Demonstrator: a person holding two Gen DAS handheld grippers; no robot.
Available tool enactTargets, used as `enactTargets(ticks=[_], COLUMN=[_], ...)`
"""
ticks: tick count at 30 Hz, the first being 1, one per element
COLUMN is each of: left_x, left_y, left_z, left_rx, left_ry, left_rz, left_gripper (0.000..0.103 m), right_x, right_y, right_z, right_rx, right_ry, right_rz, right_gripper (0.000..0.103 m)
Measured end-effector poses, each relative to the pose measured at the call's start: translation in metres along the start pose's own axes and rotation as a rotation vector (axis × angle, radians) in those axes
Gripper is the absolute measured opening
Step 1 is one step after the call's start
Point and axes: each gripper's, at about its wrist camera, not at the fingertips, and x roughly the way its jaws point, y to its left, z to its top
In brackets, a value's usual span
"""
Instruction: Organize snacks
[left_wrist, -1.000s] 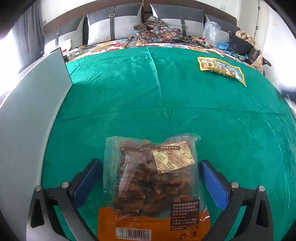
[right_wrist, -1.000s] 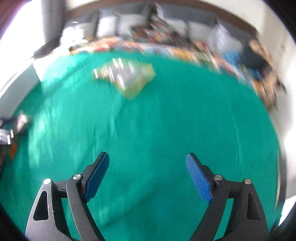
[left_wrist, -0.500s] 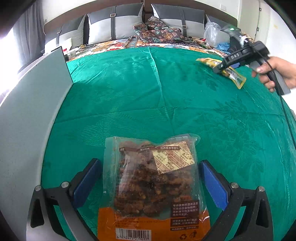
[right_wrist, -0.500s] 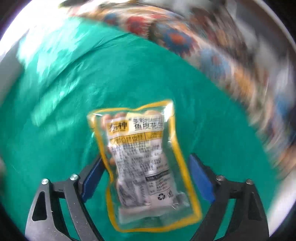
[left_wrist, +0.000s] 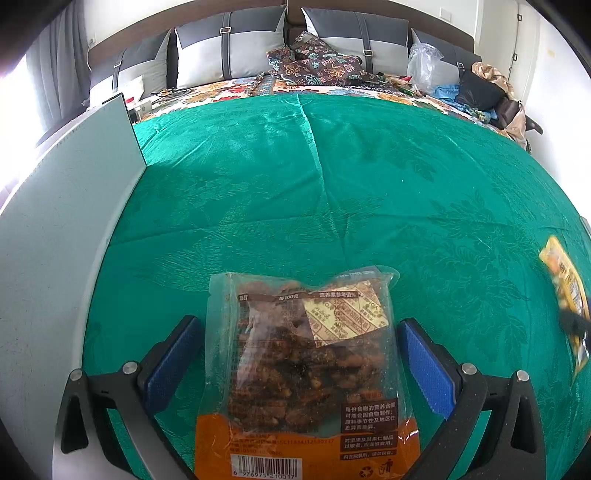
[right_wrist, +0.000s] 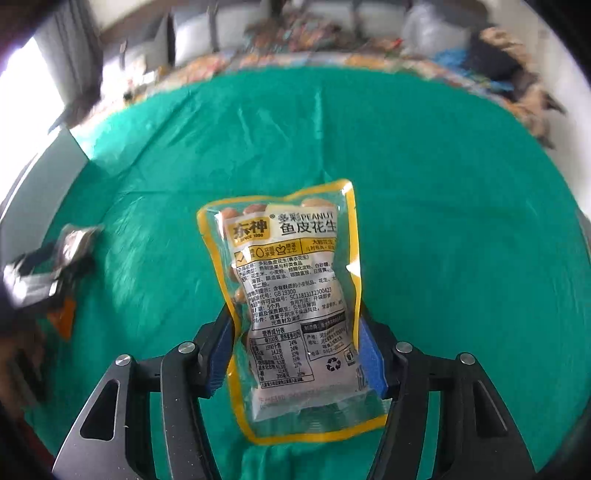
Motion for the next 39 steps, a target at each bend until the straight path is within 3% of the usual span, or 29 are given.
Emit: enactTargets(ticks=[3,8,16,39], left_x=[0.0,0.0,0.0,0.0], left_y=[0.0,0.0,0.001,0.0], left_z=[0.0,0.0,0.0,0.0], left_rx=[0.0,0.001,0.005,0.006], left_ry=[0.0,0.0,0.0,-0.001], left_rz=[0.0,0.0,0.005,0.005], left_gripper=[0.103,0.103,0.103,0.103], right_x=[-0.001,0.014,0.005,0.005], right_y=[0.008,0.018,0.012,0.011], right_z=[-0.021,-0.01,-0.026,-0.024], right_rx=[-0.022,-0.047,-0.038,-0.025], right_ry=[-0.092,-0.067,-0.065,-0.079], right_rz=[-0.041,-0.061,-0.062,-0.066], right_gripper=[0.08,0.094,0.096,0.096])
